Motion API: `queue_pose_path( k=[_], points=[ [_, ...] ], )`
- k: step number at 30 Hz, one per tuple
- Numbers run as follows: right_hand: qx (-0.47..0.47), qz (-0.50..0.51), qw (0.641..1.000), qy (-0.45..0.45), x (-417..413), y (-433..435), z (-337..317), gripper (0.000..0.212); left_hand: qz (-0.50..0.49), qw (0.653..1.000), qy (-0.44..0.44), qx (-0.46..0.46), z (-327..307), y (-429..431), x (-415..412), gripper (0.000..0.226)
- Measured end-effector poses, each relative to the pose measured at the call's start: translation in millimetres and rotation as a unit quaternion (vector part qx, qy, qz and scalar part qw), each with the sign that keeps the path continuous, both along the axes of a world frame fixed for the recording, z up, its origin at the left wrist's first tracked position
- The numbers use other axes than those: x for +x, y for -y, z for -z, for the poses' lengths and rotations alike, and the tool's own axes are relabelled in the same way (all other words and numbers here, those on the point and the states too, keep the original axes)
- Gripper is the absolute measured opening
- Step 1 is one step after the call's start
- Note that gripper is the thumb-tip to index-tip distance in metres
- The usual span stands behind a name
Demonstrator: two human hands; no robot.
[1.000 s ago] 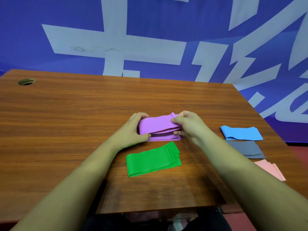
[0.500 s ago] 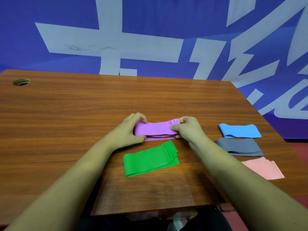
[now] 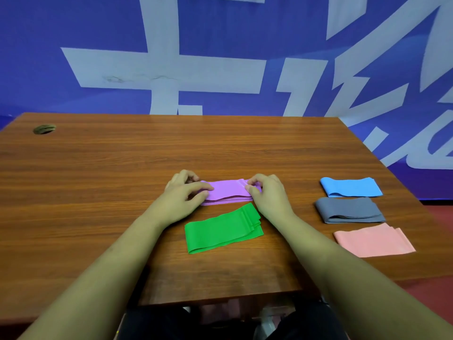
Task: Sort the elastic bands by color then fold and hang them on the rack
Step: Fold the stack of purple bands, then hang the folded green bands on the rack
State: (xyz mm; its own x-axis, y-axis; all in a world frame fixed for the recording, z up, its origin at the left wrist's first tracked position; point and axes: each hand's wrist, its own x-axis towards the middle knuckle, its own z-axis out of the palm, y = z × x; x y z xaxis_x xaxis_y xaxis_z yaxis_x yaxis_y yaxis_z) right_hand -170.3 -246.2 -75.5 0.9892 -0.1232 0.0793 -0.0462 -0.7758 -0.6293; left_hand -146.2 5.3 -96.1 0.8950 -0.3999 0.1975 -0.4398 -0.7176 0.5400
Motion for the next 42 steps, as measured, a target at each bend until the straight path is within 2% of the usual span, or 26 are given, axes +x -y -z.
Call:
queue_pose_path(
  k=[4, 8, 14, 17, 21, 25, 29, 32, 34, 38, 42],
  points=[
    [0.008, 0.009, 1.0, -0.022, -5, -5, -9, 0.025, -0.027, 0.999, -0.008, 0.029, -19, 3, -17, 0.031],
    [-0.006, 0.012, 1.0, -0.015, -22, -8, -34, 0.039, -0.057, 0.997, -0.036, 0.022, -46, 4, -43, 0.046],
    [-0.011, -0.003, 1.0, 0.022, -47, -8, -62, 0.034, -0.077, 0.997, -0.022, -0.004, -72, -6, -68, 0.026],
    [-0.036, -0.055, 0.997, 0.031, -49, -16, -69, 0.029, -0.083, 0.996, -0.036, 0.003, -70, -13, -68, 0.018],
    [-0.058, -0.186, 0.98, 0.04, -43, -33, -63, 0.025, -0.053, 0.997, -0.063, -0.005, -49, -17, -63, 0.009],
    [-0.046, -0.268, 0.962, -0.017, -36, -47, -54, 0.022, -0.018, 0.991, -0.131, -0.022, -33, -22, -61, 0.012],
    [-0.035, -0.29, 0.95, -0.108, -37, -55, -47, 0.027, -0.007, 0.979, -0.201, -0.046, -38, -24, -62, 0.014],
    [-0.056, -0.306, 0.936, -0.165, -42, -63, -48, 0.033, 0.01, 0.972, -0.235, -0.022, -47, -25, -66, 0.043],
    [-0.067, -0.301, 0.934, -0.182, -43, -69, -49, 0.034, -0.002, 0.964, -0.266, -0.011, -51, -28, -70, 0.05],
    [-0.086, -0.298, 0.931, -0.191, -40, -76, -49, 0.038, -0.025, 0.95, -0.31, -0.008, -56, -28, -76, 0.051],
    [-0.102, -0.3, 0.929, -0.191, -41, -76, -47, 0.043, -0.044, 0.947, -0.318, 0.01, -60, -17, -74, 0.047]
  ],
)
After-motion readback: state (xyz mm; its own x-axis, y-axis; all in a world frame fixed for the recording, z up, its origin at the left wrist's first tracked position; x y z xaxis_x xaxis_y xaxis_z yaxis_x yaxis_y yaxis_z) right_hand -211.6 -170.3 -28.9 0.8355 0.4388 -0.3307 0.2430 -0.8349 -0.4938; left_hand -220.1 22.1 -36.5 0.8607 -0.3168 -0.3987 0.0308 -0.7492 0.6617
